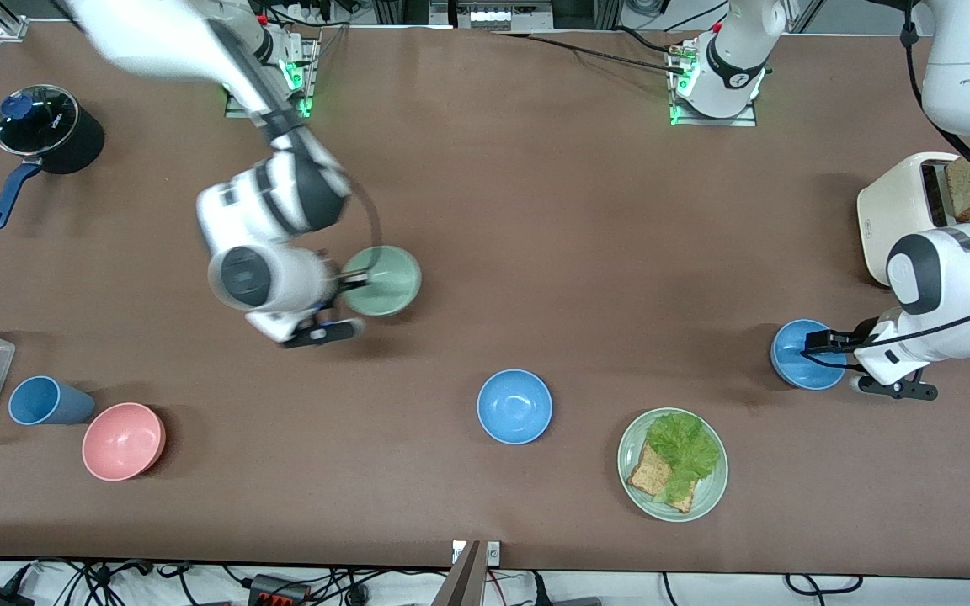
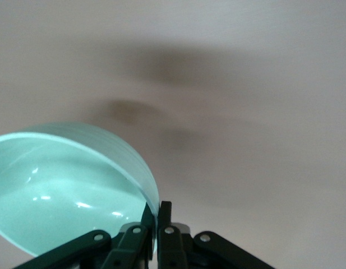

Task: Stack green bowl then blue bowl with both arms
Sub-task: 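Slide the green bowl toward table middle while the left gripper grasps the blue bowl, then release the green bowl with the right gripper while the left gripper lifts the blue bowl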

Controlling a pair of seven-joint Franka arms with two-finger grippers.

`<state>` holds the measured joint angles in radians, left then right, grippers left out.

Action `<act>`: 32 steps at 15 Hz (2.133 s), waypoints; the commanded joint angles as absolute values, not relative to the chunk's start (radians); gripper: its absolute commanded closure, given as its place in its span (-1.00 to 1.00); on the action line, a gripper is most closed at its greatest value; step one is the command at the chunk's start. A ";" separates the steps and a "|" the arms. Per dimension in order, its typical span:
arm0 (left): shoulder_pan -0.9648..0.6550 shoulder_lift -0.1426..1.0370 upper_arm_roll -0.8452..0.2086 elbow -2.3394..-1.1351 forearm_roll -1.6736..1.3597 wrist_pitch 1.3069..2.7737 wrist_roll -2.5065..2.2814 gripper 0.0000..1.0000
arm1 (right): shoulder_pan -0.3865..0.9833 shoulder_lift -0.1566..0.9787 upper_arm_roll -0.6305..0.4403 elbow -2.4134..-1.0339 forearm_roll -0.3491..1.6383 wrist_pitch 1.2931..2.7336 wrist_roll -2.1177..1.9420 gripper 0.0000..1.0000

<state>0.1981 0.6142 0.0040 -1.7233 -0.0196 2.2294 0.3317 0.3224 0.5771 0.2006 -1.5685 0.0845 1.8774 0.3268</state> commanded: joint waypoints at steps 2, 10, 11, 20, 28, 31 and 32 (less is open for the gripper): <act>0.221 0.641 -0.003 -1.701 -0.020 2.250 0.419 -0.84 | 0.448 0.709 0.190 -1.448 0.153 1.948 0.492 1.00; 0.236 0.650 -0.006 -1.709 -0.034 2.281 0.502 0.92 | 0.543 0.799 0.190 -1.451 0.225 2.106 0.643 1.00; 0.238 0.650 -0.008 -1.710 -0.035 2.281 0.502 0.99 | 0.543 0.802 0.190 -1.453 0.225 2.106 0.643 1.00; 0.239 0.496 -0.060 -1.756 -0.072 2.036 0.431 0.99 | 0.500 0.661 0.059 -1.232 0.146 1.785 0.730 -1.00; 0.238 0.180 -0.259 -2.023 -0.083 1.976 0.057 0.99 | 0.231 0.534 -0.003 -1.135 0.141 1.667 0.393 -1.00; 0.238 0.141 -0.426 -2.045 -0.101 1.976 -0.205 0.99 | 0.169 0.480 -0.041 -1.163 0.137 1.655 0.275 -1.00; 0.238 0.140 -0.493 -2.043 -0.101 1.976 -0.319 0.99 | 0.146 0.448 -0.057 -1.195 0.137 1.648 0.238 -1.00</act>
